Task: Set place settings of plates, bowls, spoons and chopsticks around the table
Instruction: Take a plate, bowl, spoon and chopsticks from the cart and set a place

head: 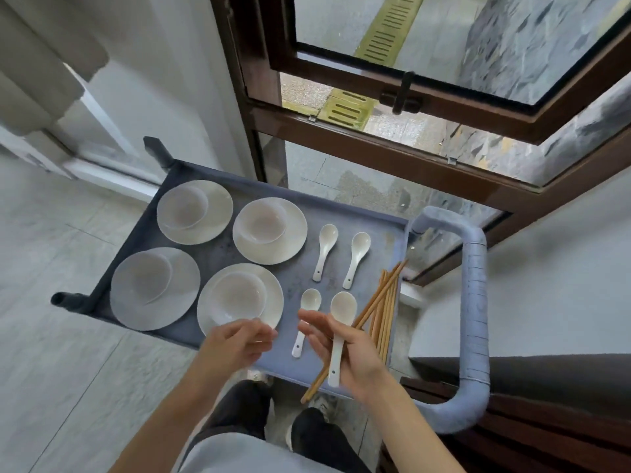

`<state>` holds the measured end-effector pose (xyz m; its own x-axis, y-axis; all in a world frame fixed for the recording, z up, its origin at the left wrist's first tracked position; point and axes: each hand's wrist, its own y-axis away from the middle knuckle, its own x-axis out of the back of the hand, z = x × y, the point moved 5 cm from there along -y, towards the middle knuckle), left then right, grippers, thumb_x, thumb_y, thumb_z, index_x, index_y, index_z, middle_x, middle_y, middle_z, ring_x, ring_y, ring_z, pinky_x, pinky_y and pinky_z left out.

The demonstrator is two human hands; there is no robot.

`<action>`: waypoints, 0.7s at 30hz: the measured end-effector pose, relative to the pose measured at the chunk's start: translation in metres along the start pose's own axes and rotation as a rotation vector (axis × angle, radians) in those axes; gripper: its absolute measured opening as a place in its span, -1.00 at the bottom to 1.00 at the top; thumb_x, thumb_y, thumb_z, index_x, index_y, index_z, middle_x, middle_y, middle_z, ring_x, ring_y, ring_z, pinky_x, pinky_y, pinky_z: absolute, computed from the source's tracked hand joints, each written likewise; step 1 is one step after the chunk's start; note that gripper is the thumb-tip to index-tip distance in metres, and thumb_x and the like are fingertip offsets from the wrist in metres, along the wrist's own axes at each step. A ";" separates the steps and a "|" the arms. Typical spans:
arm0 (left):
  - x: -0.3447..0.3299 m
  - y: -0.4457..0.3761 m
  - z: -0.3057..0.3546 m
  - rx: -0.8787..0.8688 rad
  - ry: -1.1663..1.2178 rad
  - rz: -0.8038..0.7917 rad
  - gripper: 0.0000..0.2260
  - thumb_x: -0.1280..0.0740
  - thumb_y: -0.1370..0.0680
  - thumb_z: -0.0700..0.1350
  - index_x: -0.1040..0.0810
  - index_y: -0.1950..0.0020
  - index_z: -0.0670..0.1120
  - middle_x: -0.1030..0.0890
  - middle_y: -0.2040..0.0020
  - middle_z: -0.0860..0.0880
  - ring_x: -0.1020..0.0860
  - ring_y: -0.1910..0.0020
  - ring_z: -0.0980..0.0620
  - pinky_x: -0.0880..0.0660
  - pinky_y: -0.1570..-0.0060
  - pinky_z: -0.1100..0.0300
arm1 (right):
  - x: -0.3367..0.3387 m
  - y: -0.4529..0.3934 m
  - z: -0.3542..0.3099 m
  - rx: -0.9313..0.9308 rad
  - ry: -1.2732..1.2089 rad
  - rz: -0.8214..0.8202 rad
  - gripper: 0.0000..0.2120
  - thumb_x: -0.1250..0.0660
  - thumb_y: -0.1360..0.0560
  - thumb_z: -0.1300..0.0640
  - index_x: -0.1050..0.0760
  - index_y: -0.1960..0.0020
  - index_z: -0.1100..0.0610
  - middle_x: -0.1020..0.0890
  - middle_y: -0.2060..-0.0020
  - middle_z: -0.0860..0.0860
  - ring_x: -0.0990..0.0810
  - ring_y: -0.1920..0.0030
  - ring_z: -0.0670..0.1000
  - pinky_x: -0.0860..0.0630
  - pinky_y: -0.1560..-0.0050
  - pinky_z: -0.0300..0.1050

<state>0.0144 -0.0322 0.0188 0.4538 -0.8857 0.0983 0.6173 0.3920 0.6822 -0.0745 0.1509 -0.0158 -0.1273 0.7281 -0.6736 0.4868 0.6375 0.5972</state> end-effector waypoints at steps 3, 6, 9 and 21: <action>0.064 -0.018 -0.014 -0.001 0.055 0.238 -0.80 -0.33 -0.64 -0.20 -0.71 0.11 -0.20 -0.76 0.09 -0.16 -0.70 0.07 -0.10 -0.57 0.05 0.11 | 0.000 -0.020 0.003 -0.045 0.081 0.088 -0.73 -0.19 -0.69 0.23 -0.62 -0.23 0.29 -0.68 -0.23 0.17 -0.61 0.33 -0.09 -0.48 0.43 -0.35; 0.108 -0.040 -0.031 -0.007 -0.035 0.362 -0.84 -0.39 -0.57 -0.17 -0.65 0.16 -0.21 -0.63 0.22 -0.19 -0.55 0.15 -0.10 -0.46 0.06 0.02 | -0.003 -0.046 0.002 -0.041 0.185 0.203 -0.80 -0.21 -0.67 0.28 -0.59 -0.18 0.25 -0.73 -0.10 0.14 -0.27 0.51 -0.14 -0.24 0.54 -0.33; 0.118 -0.066 -0.039 0.073 -0.074 0.365 -0.85 -0.41 -0.58 -0.12 -0.61 0.19 -0.12 -0.58 0.23 -0.08 -0.49 0.17 -0.06 -0.43 0.09 0.01 | -0.006 -0.069 0.005 -0.044 0.271 0.360 -0.87 -0.39 -0.59 0.20 -0.58 -0.10 0.23 -0.74 -0.04 0.14 -0.22 0.56 -0.15 -0.19 0.58 -0.31; 0.107 -0.108 -0.045 0.149 0.055 0.277 -0.47 -0.62 -0.42 -0.02 -0.52 -0.32 -0.09 -0.67 -0.16 -0.14 -0.64 -0.15 -0.21 -0.58 -0.22 -0.22 | -0.022 -0.118 0.022 -0.021 0.573 0.714 -0.40 -0.68 -0.21 -0.19 -0.65 -0.08 0.15 -0.58 0.38 -0.11 -0.43 0.50 -0.14 -0.33 0.53 -0.26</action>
<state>0.0258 -0.1580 -0.0769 0.6279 -0.7341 0.2585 0.3663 0.5718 0.7341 -0.1102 0.0541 -0.0807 -0.2140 0.9612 0.1741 0.5996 -0.0114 0.8003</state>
